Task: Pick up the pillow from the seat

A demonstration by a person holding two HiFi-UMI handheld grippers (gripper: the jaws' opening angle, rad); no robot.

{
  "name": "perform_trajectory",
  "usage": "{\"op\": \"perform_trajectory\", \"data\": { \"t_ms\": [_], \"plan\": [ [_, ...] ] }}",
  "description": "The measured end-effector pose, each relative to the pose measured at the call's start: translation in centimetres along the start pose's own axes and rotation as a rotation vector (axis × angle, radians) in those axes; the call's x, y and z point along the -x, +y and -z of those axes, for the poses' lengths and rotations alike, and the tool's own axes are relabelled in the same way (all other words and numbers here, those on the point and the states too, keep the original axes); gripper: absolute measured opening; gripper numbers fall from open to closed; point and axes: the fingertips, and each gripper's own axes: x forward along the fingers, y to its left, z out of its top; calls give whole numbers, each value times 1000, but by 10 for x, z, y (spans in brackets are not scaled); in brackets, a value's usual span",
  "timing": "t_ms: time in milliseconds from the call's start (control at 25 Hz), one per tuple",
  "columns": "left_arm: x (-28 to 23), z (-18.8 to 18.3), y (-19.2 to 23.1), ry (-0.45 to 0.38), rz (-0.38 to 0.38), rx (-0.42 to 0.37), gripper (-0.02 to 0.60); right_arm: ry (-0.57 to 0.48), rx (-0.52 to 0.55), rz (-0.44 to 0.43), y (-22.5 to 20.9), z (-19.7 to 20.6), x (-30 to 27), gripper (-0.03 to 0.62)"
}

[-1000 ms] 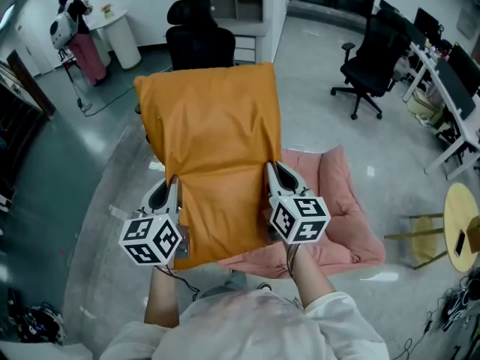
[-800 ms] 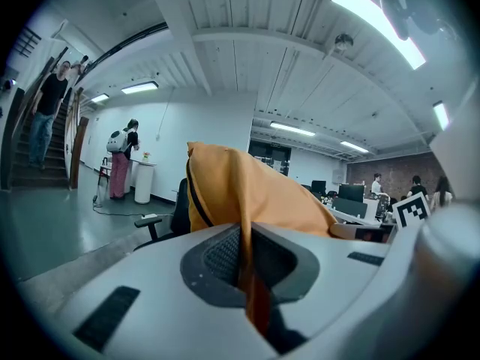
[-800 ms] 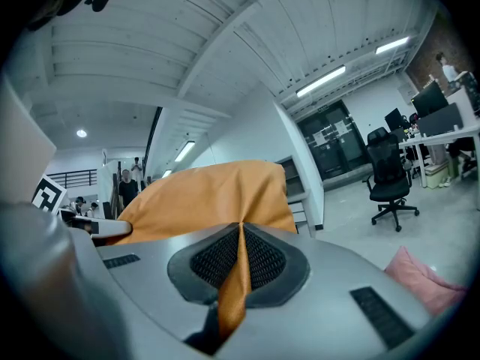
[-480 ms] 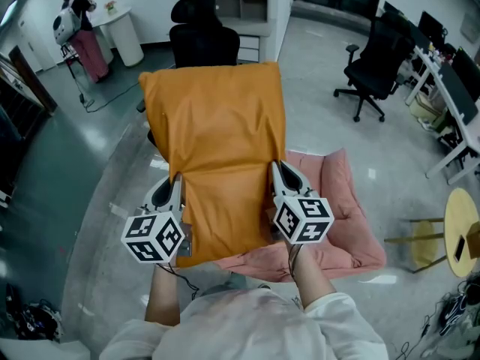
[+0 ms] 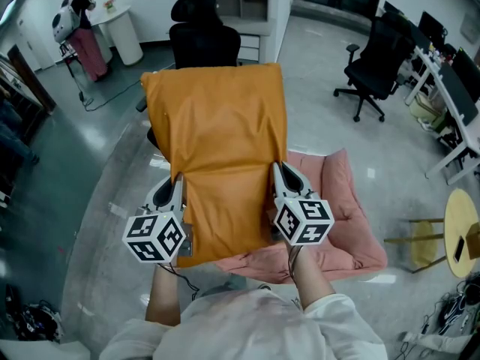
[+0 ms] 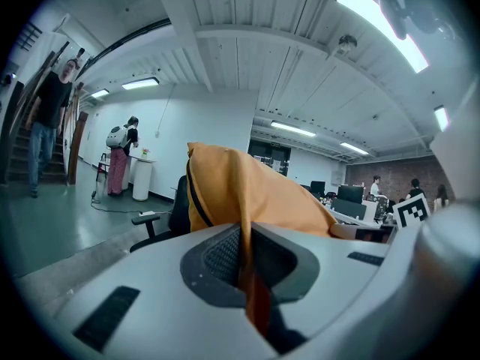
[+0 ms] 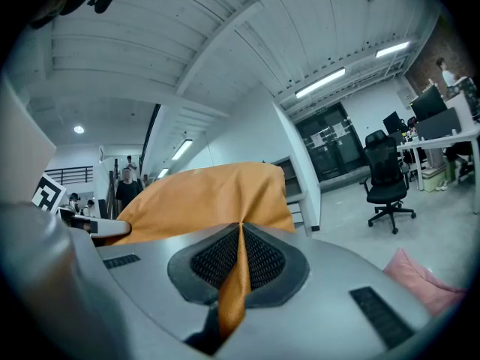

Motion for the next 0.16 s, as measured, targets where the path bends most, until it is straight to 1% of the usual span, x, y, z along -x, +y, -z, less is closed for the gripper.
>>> {"op": "perform_trajectory", "data": {
  "t_ms": [160],
  "plan": [
    [-3,1,1,2,5,1,15,-2,3,8,-1,-1,-1,35]
  ]
}}
